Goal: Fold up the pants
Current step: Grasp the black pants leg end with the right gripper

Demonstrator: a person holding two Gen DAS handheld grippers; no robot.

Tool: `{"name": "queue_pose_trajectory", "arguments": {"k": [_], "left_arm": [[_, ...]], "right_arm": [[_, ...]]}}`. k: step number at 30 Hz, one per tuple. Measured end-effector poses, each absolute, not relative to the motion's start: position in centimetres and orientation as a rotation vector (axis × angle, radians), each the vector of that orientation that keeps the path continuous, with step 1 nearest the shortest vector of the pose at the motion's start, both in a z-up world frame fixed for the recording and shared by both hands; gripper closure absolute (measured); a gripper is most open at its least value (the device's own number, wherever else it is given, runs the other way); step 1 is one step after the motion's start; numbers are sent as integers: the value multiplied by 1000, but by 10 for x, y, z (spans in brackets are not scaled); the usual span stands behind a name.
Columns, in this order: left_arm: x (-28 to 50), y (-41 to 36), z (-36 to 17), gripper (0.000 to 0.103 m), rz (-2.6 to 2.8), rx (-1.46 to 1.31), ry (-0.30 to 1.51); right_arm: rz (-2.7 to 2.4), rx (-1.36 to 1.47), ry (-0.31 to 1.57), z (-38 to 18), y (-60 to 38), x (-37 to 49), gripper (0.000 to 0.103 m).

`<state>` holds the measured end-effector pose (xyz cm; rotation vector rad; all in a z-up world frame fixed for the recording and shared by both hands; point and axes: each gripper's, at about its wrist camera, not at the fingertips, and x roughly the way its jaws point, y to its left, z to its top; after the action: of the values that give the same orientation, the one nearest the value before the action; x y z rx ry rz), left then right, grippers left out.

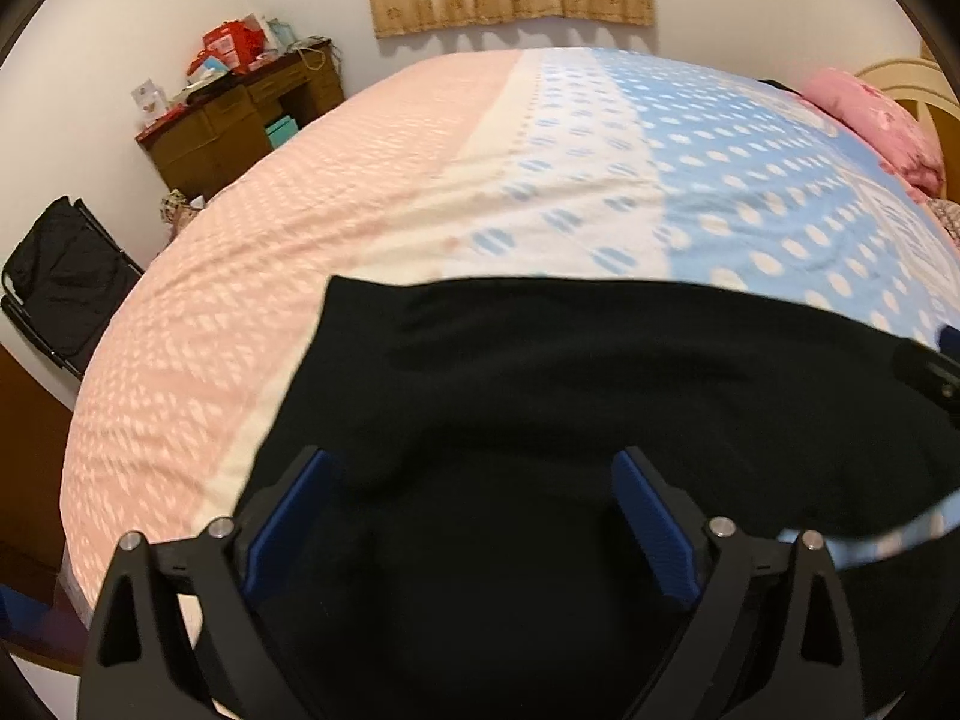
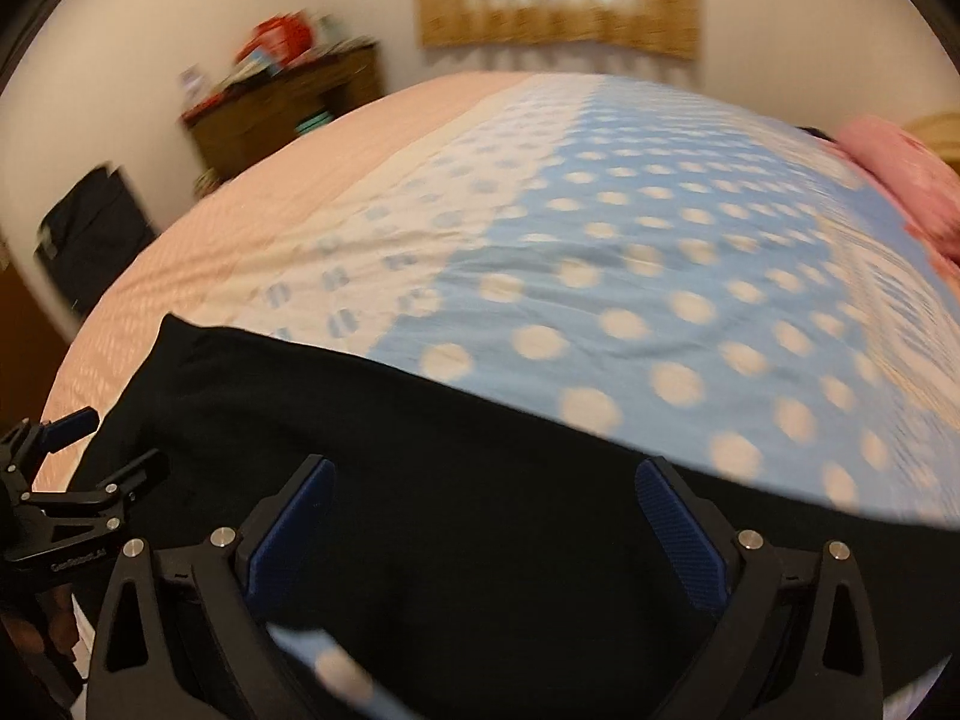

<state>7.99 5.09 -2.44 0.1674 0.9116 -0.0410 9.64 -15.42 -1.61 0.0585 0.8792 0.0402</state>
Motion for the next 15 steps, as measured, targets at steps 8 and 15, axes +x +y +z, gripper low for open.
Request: {"name": "queue_pose_trajectory", "arguments": {"k": [8, 15], "left_arm": [[108, 56, -49, 6, -29, 141, 996], [117, 55, -61, 4, -25, 142, 1018]], "right_arm": [[142, -10, 936, -51, -140, 160, 5], [226, -75, 968, -60, -127, 163, 64]]}}
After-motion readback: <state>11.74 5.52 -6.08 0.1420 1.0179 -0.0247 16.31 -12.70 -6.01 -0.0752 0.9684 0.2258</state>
